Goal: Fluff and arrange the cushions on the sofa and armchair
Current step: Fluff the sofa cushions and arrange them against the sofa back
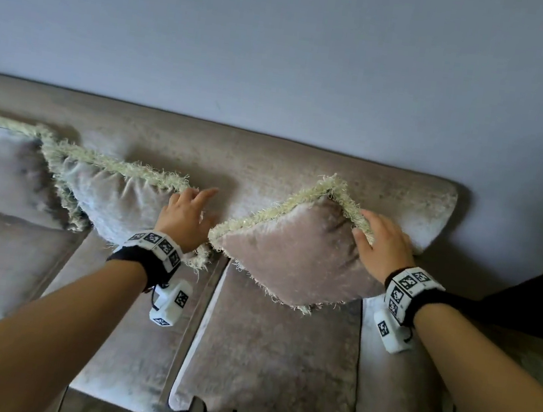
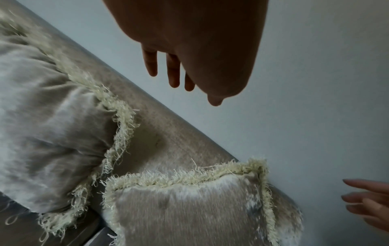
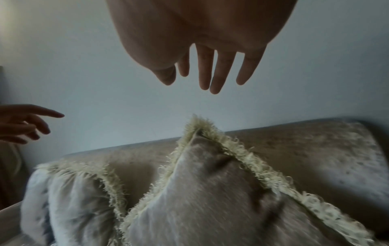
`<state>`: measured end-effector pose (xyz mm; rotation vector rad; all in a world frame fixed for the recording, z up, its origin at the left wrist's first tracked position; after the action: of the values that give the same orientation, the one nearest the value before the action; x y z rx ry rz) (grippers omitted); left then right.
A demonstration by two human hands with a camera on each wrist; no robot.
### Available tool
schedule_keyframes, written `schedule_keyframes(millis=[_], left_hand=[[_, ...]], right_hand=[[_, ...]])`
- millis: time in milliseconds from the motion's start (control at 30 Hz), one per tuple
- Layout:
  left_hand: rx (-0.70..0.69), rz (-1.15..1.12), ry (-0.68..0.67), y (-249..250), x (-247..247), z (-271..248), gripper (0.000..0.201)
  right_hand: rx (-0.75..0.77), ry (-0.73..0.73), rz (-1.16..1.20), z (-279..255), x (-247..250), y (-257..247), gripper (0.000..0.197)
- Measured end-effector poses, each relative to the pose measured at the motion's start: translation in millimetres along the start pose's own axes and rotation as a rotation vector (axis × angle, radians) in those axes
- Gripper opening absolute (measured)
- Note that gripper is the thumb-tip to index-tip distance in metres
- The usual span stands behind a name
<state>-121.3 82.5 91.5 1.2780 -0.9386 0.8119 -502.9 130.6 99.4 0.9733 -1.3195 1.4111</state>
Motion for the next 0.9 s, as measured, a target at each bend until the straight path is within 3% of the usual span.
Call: schedule_keyframes(millis=[400,733,900], left_hand=[[0.088,0.033,0.088,-101,88,-65,0.052],[0.122,0.000,0.070,-287,162,-119,0.059],[0.163,-0.022,0.047,-365,180,-122,0.056]], right_hand=[[0.152,-0.009,-0.019,0,2,-132,0.031],[0.222,0.015,-0.035,-5,-44,-330,0.029],[0.222,-0.003,-0.021,-15,-73,-403,0.029]])
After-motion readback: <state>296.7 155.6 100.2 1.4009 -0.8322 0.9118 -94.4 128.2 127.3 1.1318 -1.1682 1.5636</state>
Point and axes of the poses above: each hand's wrist, its own z-axis towards the middle knuckle, its own x-axis out of the back of the hand, y = z × x, the point moved 7 cm from there along z, towards the middle knuckle, and after that the axes turned 8 degrees about -z, right-handed, at the moved point
